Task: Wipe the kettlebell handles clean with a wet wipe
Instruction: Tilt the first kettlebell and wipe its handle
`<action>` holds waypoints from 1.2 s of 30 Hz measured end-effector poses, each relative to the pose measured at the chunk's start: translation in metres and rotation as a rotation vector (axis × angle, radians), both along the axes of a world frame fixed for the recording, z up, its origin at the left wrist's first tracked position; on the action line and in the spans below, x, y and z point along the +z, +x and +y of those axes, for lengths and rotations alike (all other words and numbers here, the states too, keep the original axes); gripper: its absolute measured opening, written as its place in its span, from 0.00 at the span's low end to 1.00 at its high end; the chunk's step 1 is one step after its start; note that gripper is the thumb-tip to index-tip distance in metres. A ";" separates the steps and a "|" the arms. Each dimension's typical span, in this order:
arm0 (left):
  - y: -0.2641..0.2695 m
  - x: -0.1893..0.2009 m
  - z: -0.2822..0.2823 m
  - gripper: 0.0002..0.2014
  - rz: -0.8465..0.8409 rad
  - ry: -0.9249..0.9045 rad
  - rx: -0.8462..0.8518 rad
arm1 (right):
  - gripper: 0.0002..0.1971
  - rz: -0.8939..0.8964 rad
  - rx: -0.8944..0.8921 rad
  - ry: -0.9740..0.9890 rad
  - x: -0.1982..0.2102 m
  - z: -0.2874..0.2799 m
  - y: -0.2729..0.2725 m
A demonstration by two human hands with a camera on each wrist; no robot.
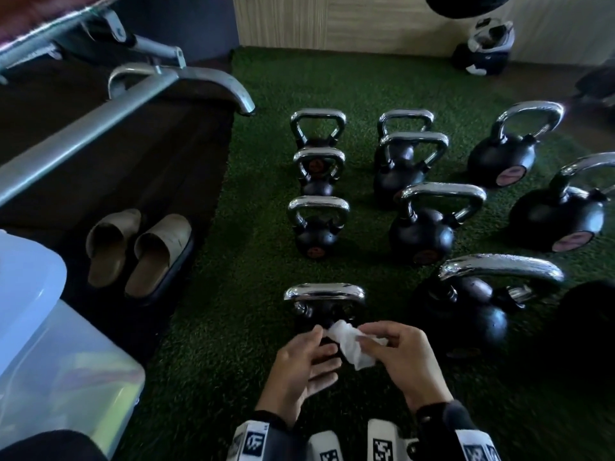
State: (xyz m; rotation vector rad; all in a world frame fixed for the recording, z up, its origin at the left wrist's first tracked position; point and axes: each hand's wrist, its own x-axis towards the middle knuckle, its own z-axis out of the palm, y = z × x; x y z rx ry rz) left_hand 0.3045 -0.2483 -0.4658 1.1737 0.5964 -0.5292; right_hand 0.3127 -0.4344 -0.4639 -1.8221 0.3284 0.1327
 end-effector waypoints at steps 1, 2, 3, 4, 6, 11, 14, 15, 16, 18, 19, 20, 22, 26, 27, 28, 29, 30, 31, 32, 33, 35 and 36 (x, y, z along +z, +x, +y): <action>-0.003 0.004 -0.001 0.15 -0.027 -0.067 -0.029 | 0.09 -0.026 0.037 -0.053 0.004 0.002 0.000; -0.004 0.009 -0.002 0.16 -0.050 -0.112 -0.054 | 0.10 -0.047 0.076 -0.100 0.009 0.003 0.000; -0.004 0.013 -0.004 0.17 -0.063 -0.135 -0.075 | 0.10 -0.057 0.107 -0.136 0.013 0.005 -0.001; -0.003 0.015 -0.005 0.17 -0.074 -0.145 -0.092 | 0.10 -0.067 0.129 -0.159 0.016 0.007 -0.001; -0.001 0.017 -0.008 0.18 -0.094 -0.147 -0.098 | 0.10 -0.097 0.121 -0.188 0.019 0.010 0.001; 0.002 0.019 -0.010 0.18 -0.154 -0.181 -0.004 | 0.11 -0.210 0.079 -0.217 0.032 0.023 0.009; 0.001 0.019 -0.011 0.17 -0.168 -0.170 0.084 | 0.08 -0.179 0.209 -0.146 0.045 0.028 0.011; 0.000 0.020 -0.011 0.17 -0.171 -0.166 0.120 | 0.08 -0.160 0.249 -0.099 0.045 0.027 0.014; -0.002 0.019 -0.010 0.17 -0.174 -0.162 0.162 | 0.07 -0.145 0.271 -0.048 0.045 0.024 0.016; -0.004 0.022 -0.006 0.14 -0.192 -0.110 0.274 | 0.04 -0.136 0.194 -0.014 0.039 0.015 0.023; -0.005 0.024 -0.003 0.13 -0.225 -0.026 0.356 | 0.03 -0.139 0.101 -0.049 0.032 0.009 0.027; -0.004 0.027 0.001 0.11 -0.280 0.109 0.454 | 0.03 -0.135 -0.009 -0.116 0.025 0.003 0.031; 0.001 0.034 0.007 0.13 -0.473 0.439 0.626 | 0.05 -0.088 -0.137 -0.256 0.008 -0.005 0.037; 0.028 0.048 -0.001 0.14 -0.954 0.806 0.532 | 0.17 0.062 0.049 -0.252 -0.025 0.010 0.046; 0.035 0.047 -0.005 0.14 -1.004 0.799 0.454 | 0.19 0.066 0.088 -0.239 -0.032 0.017 0.048; 0.043 0.044 -0.007 0.14 -1.030 0.795 0.364 | 0.21 0.061 0.098 -0.235 -0.037 0.024 0.049; 0.049 0.038 -0.010 0.14 -1.036 0.820 0.267 | 0.22 0.043 0.087 -0.229 -0.043 0.029 0.050; 0.054 0.031 -0.012 0.14 -1.035 0.871 0.169 | 0.21 0.025 0.060 -0.220 -0.045 0.034 0.051; 0.056 0.022 -0.013 0.14 -1.044 0.927 0.083 | 0.20 0.013 0.041 -0.216 -0.049 0.035 0.052; 0.057 0.015 -0.013 0.14 -1.065 0.977 0.020 | 0.18 0.010 0.029 -0.208 -0.049 0.037 0.052; 0.057 0.010 -0.011 0.14 -1.095 1.031 -0.014 | 0.16 0.016 0.031 -0.207 -0.051 0.036 0.052; 0.056 0.001 0.000 0.15 -1.125 1.108 0.021 | 0.13 0.028 0.044 -0.202 -0.053 0.034 0.053; 0.055 -0.001 0.007 0.14 -1.107 1.111 0.090 | 0.13 0.027 0.043 -0.186 -0.051 0.033 0.054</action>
